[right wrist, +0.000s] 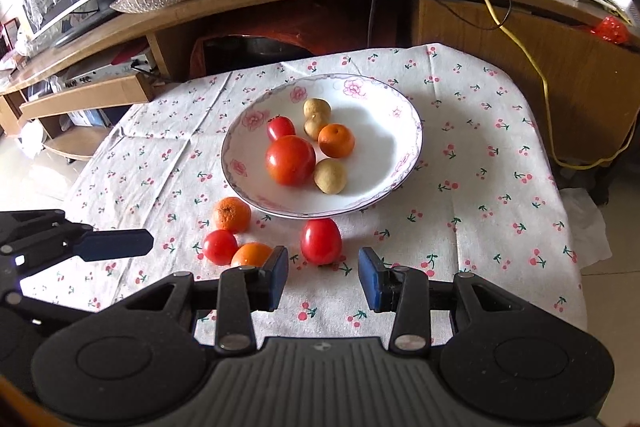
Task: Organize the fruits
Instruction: 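Move both open tools back toward the remaining fruits on the cloth, then close the right tool on a red tomato while the left tool grasps an orange tangerine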
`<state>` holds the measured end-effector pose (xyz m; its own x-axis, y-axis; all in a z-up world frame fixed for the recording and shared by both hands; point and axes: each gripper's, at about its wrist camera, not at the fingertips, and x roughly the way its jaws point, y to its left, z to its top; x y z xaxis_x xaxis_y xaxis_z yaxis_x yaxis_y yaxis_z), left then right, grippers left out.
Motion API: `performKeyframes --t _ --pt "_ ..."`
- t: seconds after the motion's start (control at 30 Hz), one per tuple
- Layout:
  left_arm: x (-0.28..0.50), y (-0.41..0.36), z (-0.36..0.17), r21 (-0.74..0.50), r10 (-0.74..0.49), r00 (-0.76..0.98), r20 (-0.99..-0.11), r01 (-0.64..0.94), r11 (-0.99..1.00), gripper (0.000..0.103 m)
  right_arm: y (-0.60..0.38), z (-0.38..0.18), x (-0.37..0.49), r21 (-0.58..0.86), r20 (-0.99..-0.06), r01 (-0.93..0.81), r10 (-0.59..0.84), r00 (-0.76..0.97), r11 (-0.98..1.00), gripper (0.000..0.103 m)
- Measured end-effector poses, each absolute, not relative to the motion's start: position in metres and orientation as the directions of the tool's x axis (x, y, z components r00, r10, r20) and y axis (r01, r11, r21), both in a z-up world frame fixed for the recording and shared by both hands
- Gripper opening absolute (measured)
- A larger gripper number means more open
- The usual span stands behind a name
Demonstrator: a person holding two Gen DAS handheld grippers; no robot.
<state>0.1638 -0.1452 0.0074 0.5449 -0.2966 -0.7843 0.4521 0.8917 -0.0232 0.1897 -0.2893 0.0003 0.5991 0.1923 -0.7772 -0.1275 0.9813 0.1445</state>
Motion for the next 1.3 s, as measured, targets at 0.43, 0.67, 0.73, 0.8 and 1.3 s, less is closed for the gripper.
performKeyframes --t 0.43,0.67,0.73,0.8,1.3 --pt "0.172 -0.148 -0.002 -0.042 -0.317 0.515 -0.796 0.476 0.879 0.069 -0.286 -0.018 0.212 0.126 -0.801 -0.125 0.175 0.572 0.984 0.039" --pt "0.171 -0.147 -0.002 -0.060 -0.345 0.500 -0.794 0.501 0.863 0.069 -0.289 -0.026 0.221 0.166 -0.809 -0.116 0.202 0.552 0.979 0.039" --pt "0.172 -0.148 -0.003 -0.075 -0.361 0.492 -0.793 0.508 0.858 0.069 -0.289 -0.027 0.223 0.178 -0.809 -0.115 0.212 0.548 0.977 0.039" --pt "0.172 -0.150 -0.003 -0.086 -0.374 0.483 -0.792 0.518 0.851 0.069 -0.289 -0.028 0.225 0.191 -0.813 -0.113 0.222 0.539 0.975 0.039" --pt "0.176 -0.161 -0.007 -0.096 -0.398 0.459 -0.794 0.552 0.828 0.070 -0.288 -0.029 0.220 0.161 -0.824 -0.130 0.206 0.527 0.978 0.030"
